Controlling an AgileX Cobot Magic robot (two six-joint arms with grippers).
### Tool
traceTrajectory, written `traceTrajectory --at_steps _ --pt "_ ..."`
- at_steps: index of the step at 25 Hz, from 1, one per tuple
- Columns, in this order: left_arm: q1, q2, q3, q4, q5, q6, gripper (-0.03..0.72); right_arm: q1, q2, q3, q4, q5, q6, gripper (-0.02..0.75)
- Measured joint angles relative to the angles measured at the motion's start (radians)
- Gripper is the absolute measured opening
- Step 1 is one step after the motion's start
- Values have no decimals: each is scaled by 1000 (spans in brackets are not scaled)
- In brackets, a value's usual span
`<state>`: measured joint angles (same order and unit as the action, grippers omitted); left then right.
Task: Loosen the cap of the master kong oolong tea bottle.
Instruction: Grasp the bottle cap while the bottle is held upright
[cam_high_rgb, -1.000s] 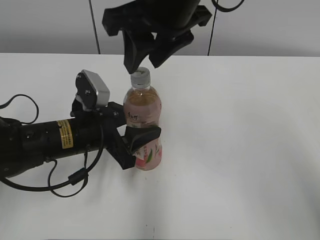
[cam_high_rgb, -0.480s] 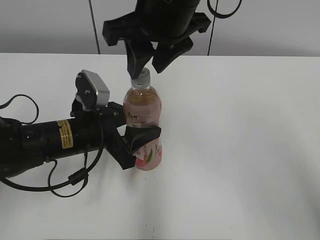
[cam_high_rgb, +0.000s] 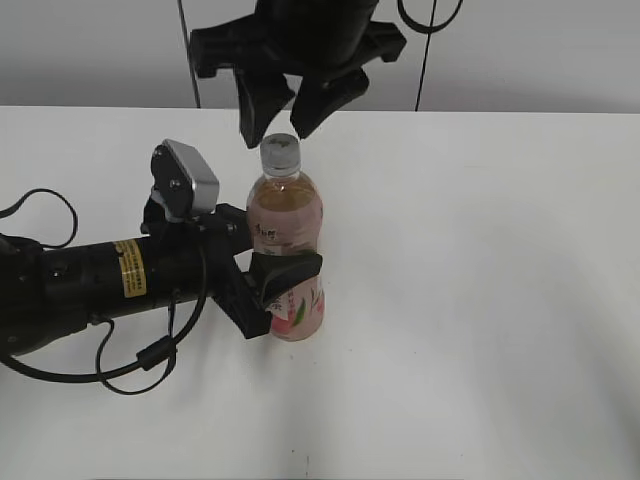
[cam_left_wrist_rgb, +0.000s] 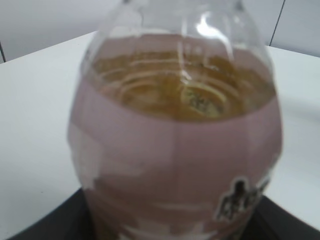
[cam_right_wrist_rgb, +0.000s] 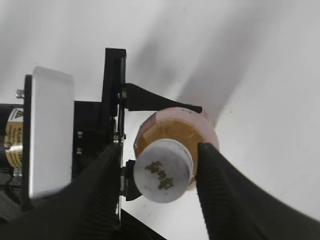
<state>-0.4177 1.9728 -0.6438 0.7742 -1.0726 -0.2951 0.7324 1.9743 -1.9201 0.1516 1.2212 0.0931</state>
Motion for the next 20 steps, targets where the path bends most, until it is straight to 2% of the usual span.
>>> traceTrajectory --at_steps 20 --pt "0 0 0 0 0 0 388 0 23 -11 11 0 18 375"
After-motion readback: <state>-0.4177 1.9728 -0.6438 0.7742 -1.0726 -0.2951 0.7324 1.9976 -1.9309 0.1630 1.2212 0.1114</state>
